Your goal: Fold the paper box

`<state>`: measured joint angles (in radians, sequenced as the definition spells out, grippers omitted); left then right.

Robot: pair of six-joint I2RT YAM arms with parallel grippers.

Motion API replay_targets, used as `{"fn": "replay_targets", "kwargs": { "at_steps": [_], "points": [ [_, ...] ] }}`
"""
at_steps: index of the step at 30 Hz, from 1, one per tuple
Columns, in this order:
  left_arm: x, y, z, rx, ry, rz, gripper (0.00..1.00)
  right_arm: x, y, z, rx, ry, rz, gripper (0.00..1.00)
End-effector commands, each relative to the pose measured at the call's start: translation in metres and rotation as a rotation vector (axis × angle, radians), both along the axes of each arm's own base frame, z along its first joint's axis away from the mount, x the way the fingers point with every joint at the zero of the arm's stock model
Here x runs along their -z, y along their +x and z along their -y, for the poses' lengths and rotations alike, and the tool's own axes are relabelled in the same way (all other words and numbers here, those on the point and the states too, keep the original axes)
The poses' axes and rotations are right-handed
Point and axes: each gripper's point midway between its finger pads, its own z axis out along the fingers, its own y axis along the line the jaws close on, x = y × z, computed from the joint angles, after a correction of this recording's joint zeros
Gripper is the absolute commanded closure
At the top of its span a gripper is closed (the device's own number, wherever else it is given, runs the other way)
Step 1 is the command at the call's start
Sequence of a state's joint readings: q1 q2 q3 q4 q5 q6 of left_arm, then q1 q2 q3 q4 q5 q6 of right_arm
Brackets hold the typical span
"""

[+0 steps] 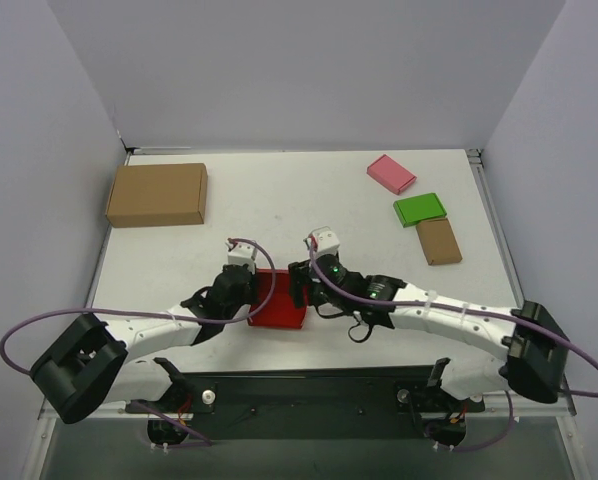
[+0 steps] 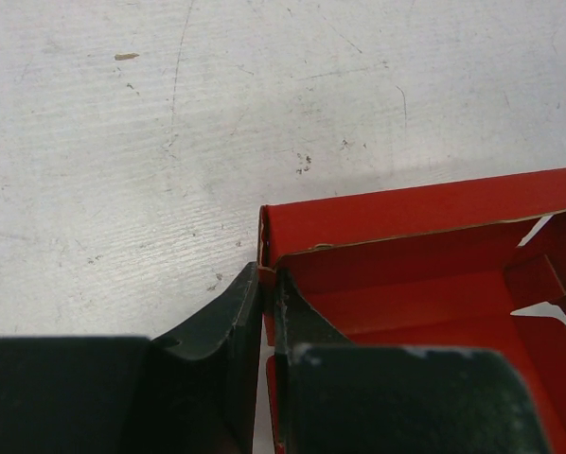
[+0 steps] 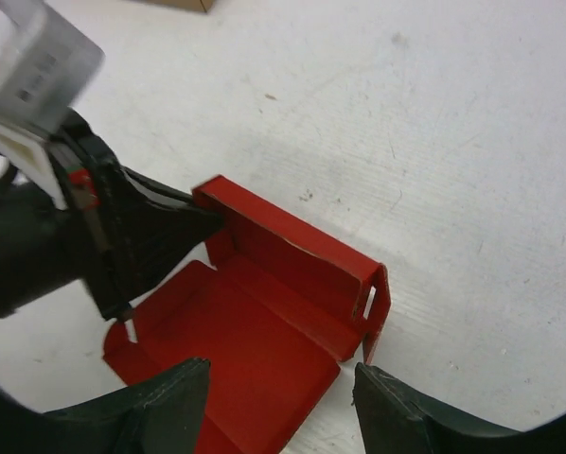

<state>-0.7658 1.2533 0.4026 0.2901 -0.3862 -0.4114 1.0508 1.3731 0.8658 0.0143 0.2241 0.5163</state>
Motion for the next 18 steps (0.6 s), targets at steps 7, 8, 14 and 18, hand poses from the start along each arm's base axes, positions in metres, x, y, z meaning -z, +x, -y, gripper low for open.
{"fn": "replay_targets", "kwargs": {
  "at_steps": [7, 8, 14, 18],
  "points": [
    [0.000, -0.008, 0.000, 0.085, -0.082, -0.015, 1.00, -0.013, 0.025, 0.065, 0.058, 0.147, 0.004, 0.43],
    [0.000, -0.008, -0.001, 0.085, -0.083, -0.014, 1.00, -0.007, 0.027, 0.067, 0.041, 0.158, -0.021, 0.44],
    [-0.001, -0.007, -0.001, 0.086, -0.089, -0.018, 1.00, 0.019, 0.009, 0.038, -0.166, 0.234, -0.089, 0.52],
    [-0.001, -0.008, 0.000, 0.092, -0.090, -0.020, 1.00, 0.019, 0.011, 0.023, -0.212, 0.301, -0.071, 0.56]
  ]
}}
